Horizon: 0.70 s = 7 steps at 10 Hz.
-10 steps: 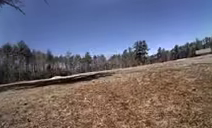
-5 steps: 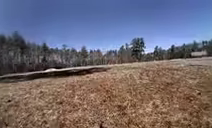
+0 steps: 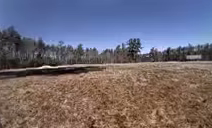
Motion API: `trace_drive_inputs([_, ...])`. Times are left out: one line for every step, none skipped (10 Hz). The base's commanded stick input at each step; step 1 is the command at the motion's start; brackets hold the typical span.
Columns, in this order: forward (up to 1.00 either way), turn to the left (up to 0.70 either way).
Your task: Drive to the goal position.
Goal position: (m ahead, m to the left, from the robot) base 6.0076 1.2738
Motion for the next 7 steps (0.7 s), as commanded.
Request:
trace_drive_inputs([0.70, 0.35])
trace_drive_inputs([0.70, 0.35])
trace_drive_inputs([0.69, 0.35])
trace_drive_inputs([0.69, 0.34])
trace_drive_inputs([0.69, 0.34])
trace_drive_inputs([0.68, 0.34])
trace_drive_inputs([0.67, 0.34])
